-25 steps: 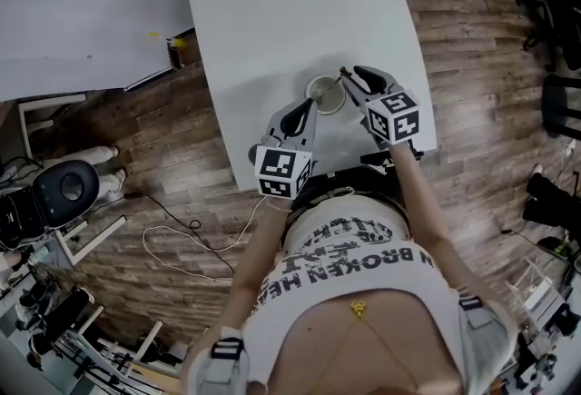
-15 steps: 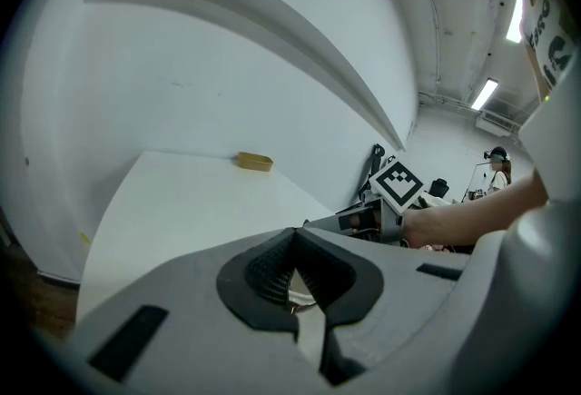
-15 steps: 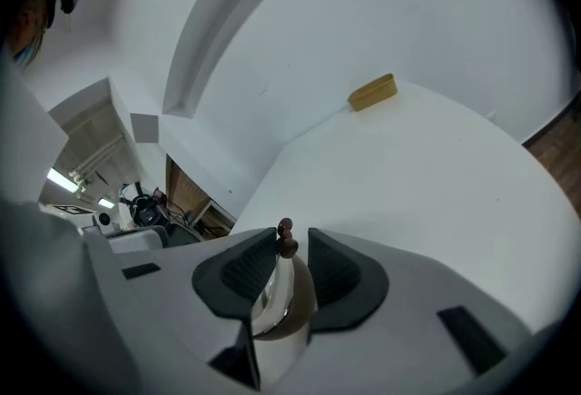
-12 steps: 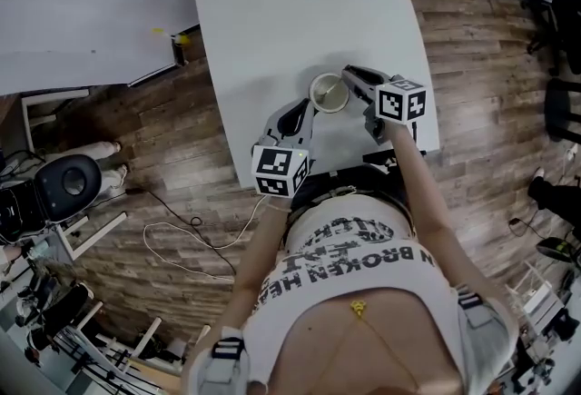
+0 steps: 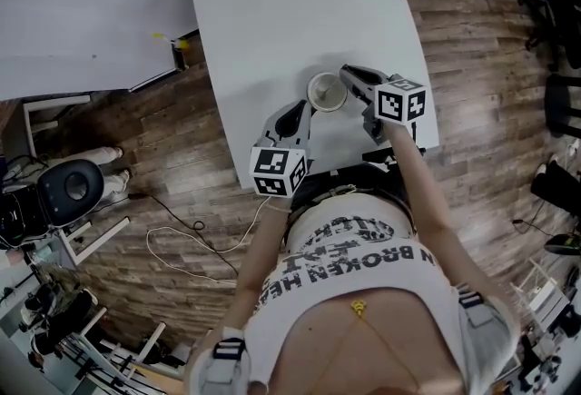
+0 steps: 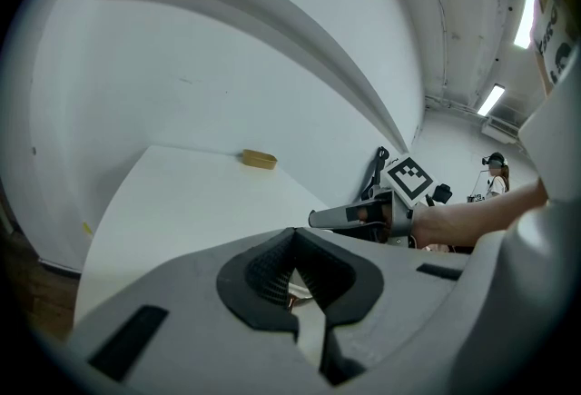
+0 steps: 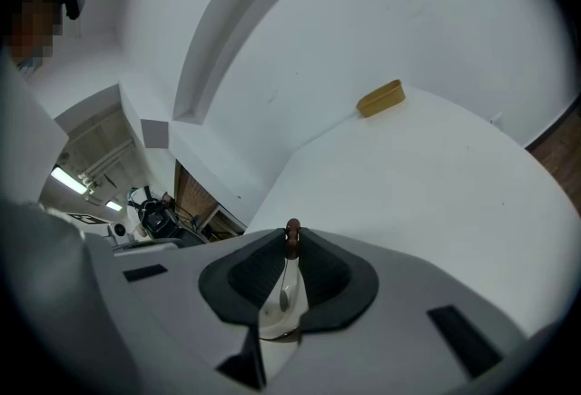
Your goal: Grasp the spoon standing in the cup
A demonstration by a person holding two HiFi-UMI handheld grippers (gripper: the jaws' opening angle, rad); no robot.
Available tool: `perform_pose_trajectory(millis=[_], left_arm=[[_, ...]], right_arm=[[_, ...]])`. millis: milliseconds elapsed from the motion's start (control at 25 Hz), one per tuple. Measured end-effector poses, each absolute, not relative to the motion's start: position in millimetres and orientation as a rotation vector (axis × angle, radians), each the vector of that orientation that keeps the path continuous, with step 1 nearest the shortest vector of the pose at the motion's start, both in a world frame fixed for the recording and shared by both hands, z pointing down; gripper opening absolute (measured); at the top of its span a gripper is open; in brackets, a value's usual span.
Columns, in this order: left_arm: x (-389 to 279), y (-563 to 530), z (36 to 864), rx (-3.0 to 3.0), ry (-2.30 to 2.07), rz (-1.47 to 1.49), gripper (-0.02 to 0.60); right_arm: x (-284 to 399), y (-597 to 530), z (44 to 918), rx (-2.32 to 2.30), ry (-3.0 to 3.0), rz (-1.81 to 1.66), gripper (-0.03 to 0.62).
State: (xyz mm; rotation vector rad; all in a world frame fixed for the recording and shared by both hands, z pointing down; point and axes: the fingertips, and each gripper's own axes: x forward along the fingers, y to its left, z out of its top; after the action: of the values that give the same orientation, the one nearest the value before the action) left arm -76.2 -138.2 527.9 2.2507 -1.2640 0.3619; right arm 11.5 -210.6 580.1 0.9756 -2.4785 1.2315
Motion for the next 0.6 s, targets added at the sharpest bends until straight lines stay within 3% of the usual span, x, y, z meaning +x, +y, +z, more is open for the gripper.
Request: perform_pose_trajectory(millis=[600], left_arm=[[-72,-137,525,2.263,-1.245,0.349,0.005]], right_arm=[[11,-196,524,0.968,-2.596,1.128,0.041]])
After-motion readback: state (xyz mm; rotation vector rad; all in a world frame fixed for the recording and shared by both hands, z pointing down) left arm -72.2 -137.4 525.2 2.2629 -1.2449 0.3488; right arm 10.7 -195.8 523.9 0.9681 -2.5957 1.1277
